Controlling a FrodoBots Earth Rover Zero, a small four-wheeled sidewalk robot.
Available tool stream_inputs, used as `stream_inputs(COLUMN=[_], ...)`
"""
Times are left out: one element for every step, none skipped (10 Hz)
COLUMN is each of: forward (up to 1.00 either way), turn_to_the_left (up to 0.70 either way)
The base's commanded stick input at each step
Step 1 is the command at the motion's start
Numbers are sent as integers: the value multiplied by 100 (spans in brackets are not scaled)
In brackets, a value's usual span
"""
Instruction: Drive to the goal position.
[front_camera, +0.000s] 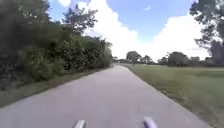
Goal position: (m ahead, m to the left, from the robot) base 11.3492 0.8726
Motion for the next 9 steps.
stream_inputs(forward=[70, 70, 70, 70, 70, 70, 70, 70, 70], turn_to_the_left=[2, 2, 2, 2, 2, 2, 2, 2, 2])
